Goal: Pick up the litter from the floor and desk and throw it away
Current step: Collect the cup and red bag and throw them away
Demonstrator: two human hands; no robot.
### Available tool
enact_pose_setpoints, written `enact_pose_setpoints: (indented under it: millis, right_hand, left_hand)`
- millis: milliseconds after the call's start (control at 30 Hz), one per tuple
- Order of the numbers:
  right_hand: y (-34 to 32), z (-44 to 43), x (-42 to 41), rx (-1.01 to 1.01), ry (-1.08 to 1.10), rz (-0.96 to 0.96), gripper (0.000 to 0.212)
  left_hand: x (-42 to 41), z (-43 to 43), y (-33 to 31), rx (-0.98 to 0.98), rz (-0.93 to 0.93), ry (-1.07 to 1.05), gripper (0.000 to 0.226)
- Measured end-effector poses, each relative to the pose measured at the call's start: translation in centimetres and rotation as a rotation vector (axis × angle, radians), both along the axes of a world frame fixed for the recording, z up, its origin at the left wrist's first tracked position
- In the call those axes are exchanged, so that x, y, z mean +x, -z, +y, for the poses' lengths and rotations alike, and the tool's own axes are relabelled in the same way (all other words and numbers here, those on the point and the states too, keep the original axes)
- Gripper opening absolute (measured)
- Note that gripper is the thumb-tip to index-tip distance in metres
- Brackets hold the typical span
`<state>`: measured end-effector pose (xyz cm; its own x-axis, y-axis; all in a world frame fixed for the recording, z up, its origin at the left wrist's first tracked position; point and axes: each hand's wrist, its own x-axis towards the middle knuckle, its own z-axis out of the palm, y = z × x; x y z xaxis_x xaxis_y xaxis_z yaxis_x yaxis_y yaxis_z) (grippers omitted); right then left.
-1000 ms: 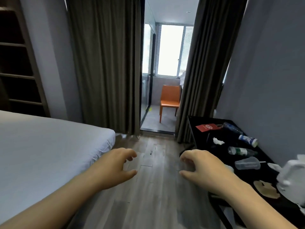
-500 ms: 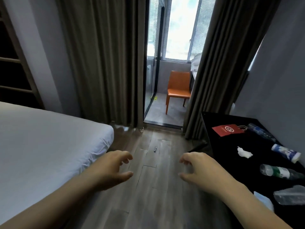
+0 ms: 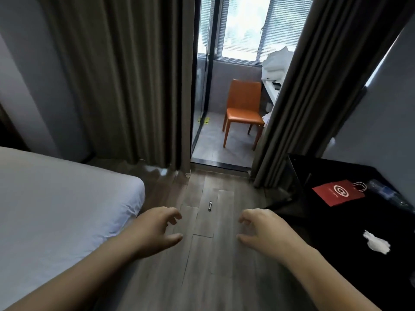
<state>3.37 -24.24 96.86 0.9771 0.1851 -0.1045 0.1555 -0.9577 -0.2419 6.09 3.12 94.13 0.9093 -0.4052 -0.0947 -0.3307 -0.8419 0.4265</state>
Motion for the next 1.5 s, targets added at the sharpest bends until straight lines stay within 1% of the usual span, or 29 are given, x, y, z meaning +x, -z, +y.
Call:
enact_pose_setpoints:
  millis: [200,400,533,900,1300,1500]
  right_hand:
    - [2.2,0.7,10.8,0.017,0.016,0.022,0.040]
    - [4.9,0.2,23.3,0.058,0.042,0.038,0.038]
    - [6.2,-0.5,31.1,0.096,0.080,0.072,0.037]
    - [10.1,-1.2,46.7,0.101,0.150,0.209,0.035]
    - [14.0,2.0,64.5,0.171,0.418,0.360,0.033]
    - [15.6,0.9,71.0,0.153,0.513,0.406,0.035]
  left_hand:
    - [10.7,0.7,1.8,0.000,0.031,0.002,0.043]
    - [23.6,0.2,2.7,0.052,0.034,0.002,0.042]
    - [31.4,-0.5,3.1,0.068,0.072,-0.008,0.043]
    - [48.8,-0.8,7.3,0.096,0.194,0.025,0.043]
    - [71.1,2.1,12.3,0.120,0.322,0.196,0.043]
    - [79.6,0.1,14.3,0.172,0.374,0.275,0.041]
